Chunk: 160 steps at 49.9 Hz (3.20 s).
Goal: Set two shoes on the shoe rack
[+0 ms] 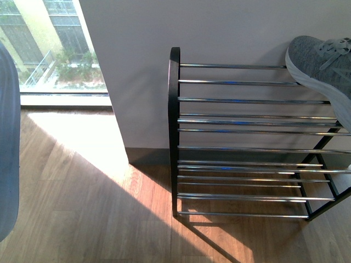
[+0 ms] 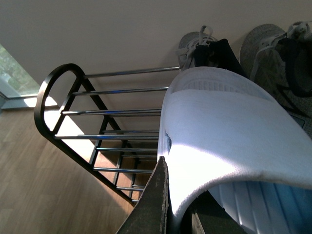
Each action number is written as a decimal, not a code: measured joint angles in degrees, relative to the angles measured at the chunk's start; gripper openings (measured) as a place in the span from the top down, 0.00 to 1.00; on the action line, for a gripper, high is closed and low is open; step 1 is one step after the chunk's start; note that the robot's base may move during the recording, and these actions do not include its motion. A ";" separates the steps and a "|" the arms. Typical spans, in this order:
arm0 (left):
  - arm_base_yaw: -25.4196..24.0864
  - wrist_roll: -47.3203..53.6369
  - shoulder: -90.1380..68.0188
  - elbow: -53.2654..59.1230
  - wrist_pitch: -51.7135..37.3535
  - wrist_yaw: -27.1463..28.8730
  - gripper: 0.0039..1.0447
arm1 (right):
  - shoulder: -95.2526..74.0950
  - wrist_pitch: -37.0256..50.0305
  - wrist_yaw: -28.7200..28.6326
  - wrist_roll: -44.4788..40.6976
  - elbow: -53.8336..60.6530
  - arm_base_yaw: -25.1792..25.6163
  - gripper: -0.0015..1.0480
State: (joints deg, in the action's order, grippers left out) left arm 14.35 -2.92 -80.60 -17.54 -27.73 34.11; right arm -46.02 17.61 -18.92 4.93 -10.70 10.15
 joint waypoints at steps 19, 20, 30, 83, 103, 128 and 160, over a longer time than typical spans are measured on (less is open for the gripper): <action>0.00 0.00 0.00 0.00 0.00 0.00 0.99 | -0.20 0.96 -1.31 -0.02 0.20 0.22 0.98; 0.00 0.00 0.00 0.00 0.00 0.00 0.99 | -0.33 2.12 -2.62 0.00 0.46 0.37 0.98; 0.00 0.00 0.00 0.00 0.00 0.00 0.99 | -2.99 4.66 -1.31 2.56 -5.33 -10.73 0.98; 0.00 0.00 0.00 0.00 0.00 0.00 0.99 | -76.74 13.79 29.46 17.25 -51.80 -25.00 0.98; 0.00 0.00 0.00 0.00 0.00 0.00 0.99 | -81.79 24.15 33.99 7.78 -51.30 -26.62 0.91; 0.00 0.00 0.00 0.00 0.00 0.00 0.99 | -62.01 25.92 22.93 4.66 -34.88 -24.06 0.08; 0.00 0.00 0.00 0.02 0.00 0.00 0.99 | -37.42 21.24 11.82 5.20 -22.32 -16.09 0.09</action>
State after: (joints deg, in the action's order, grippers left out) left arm 14.35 -2.92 -80.60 -17.52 -27.73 34.11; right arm -83.44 38.85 -7.09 10.13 -33.01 -5.93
